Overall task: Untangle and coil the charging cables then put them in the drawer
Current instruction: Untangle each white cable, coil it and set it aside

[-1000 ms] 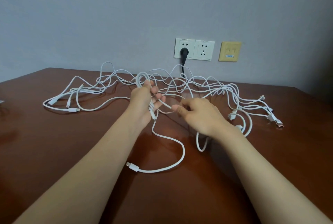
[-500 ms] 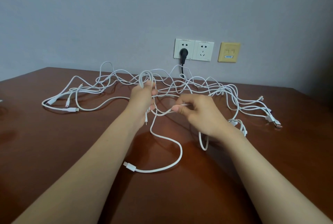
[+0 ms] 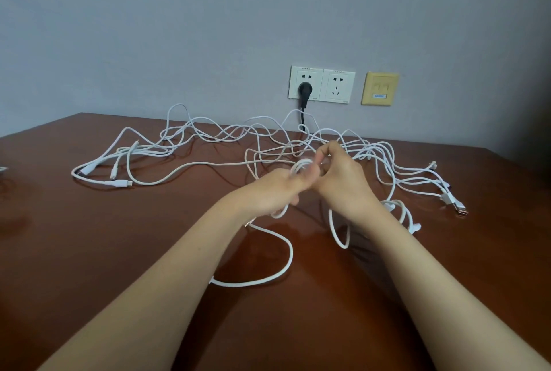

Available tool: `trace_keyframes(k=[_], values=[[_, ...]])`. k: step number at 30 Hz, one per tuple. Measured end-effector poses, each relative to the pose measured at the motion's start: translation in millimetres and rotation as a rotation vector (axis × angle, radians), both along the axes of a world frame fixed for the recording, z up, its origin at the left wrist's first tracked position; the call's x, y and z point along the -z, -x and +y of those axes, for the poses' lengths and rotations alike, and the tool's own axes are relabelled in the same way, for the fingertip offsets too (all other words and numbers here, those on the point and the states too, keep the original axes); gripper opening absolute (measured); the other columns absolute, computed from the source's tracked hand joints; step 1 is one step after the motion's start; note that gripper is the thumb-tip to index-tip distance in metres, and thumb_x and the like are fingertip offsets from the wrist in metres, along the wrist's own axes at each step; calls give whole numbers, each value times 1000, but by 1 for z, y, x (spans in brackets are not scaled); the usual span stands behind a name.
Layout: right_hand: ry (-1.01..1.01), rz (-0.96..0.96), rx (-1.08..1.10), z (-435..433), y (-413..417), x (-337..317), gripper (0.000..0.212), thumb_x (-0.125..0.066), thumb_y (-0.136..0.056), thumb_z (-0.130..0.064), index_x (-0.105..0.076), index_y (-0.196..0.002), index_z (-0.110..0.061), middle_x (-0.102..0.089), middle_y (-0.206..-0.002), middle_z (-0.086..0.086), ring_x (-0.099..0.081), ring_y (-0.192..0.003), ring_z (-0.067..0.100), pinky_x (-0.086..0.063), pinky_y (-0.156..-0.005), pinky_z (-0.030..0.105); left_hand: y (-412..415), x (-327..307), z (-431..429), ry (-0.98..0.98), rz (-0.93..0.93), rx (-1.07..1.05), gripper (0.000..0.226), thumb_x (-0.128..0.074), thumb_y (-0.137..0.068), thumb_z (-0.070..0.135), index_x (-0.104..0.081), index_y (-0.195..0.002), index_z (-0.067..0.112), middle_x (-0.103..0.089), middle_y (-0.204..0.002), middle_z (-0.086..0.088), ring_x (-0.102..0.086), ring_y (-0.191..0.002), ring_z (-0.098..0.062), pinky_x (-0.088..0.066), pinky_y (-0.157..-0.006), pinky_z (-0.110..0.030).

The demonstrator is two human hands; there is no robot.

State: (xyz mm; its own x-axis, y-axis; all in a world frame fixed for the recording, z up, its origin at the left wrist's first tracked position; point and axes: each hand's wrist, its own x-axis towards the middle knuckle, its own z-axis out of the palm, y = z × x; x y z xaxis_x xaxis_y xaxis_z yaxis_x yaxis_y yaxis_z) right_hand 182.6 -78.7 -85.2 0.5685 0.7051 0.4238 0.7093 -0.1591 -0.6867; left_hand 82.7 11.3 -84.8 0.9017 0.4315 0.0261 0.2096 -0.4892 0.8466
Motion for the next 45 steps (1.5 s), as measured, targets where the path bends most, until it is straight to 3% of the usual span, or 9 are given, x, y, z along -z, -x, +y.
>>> trace_keyframes(k=[4, 7, 13, 19, 27, 29, 33, 39, 45], values=[[36, 92, -44, 0, -3, 3, 39, -75, -72, -28, -36, -74, -24, -40, -57, -8, -34, -57, 15, -28, -59, 32, 2, 1, 5, -19, 44, 120, 20, -42, -97, 32, -55, -102, 17, -47, -70, 5, -49, -69, -8, -39, -68, -18], [43, 69, -78, 2, -2, 4, 36, -70, -79, -30, -34, -74, -24, -38, -58, -7, -31, -56, 13, -28, -60, 31, 1, 4, 4, 0, 13, 97, 16, -40, -100, 17, -46, -86, 12, -39, -52, 7, -36, -43, -2, -31, -47, -13], [-115, 170, -142, 5, 3, 7, 16, -51, -93, -14, -46, -81, -22, -52, -60, -1, -40, -53, 9, -32, -57, 27, -4, 6, 5, -72, -80, -157, 21, -37, -100, 22, -52, -107, 10, -44, -58, -1, -46, -46, -13, -39, -46, -22], [190, -29, -152, 0, 7, 0, 37, -61, -81, -5, -43, -107, -25, -60, -69, 1, -54, -61, 15, -46, -66, 31, -7, -1, 17, 49, -305, -481, 30, -40, -98, 26, -54, -112, 4, -59, -97, -26, -58, -74, -41, -51, -72, -41], [192, -29, -87, -8, 1, -16, 23, -64, -81, -6, -60, -94, -24, -59, -64, -10, -52, -56, -6, -40, -60, 10, -3, -7, 25, 224, -510, -698, 23, -42, -96, 25, -47, -74, 19, -59, -84, -10, -59, -79, -40, -47, -80, -43], [257, -126, -36, -8, 1, -15, 19, -66, -81, -15, -58, -90, -30, -57, -66, -14, -51, -66, 1, -40, -70, 22, -2, -7, 23, 215, -501, -680, 22, -40, -97, 24, -48, -78, 15, -56, -74, -9, -52, -62, -35, -44, -72, -38], [273, -200, -52, -3, 8, -9, 19, -62, -86, -36, -60, -99, -21, -61, -68, -9, -57, -72, 14, -46, -72, 30, -7, 2, 19, 15, -433, -566, 29, -40, -97, 27, -54, -102, 2, -60, -103, -31, -58, -95, -48, -49, -84, -54], [-24, -54, -98, 0, 7, -7, 24, -50, -94, -16, -53, -70, -18, -60, -52, -4, -48, -48, 9, -41, -57, 28, -7, 5, 12, -83, -278, -441, 29, -43, -96, 30, -54, -107, 6, -61, -108, -26, -56, -105, -42, -49, -88, -50], [-112, -46, 9, 3, 1, 0, 33, -55, -92, -25, -60, -61, -12, -57, -50, 1, -45, -45, 11, -41, -60, 33, -3, -2, -4, -84, -337, -333, 24, -47, -96, 28, -61, -80, 17, -57, -66, -5, -58, -81, -39, -45, -71, -36]])
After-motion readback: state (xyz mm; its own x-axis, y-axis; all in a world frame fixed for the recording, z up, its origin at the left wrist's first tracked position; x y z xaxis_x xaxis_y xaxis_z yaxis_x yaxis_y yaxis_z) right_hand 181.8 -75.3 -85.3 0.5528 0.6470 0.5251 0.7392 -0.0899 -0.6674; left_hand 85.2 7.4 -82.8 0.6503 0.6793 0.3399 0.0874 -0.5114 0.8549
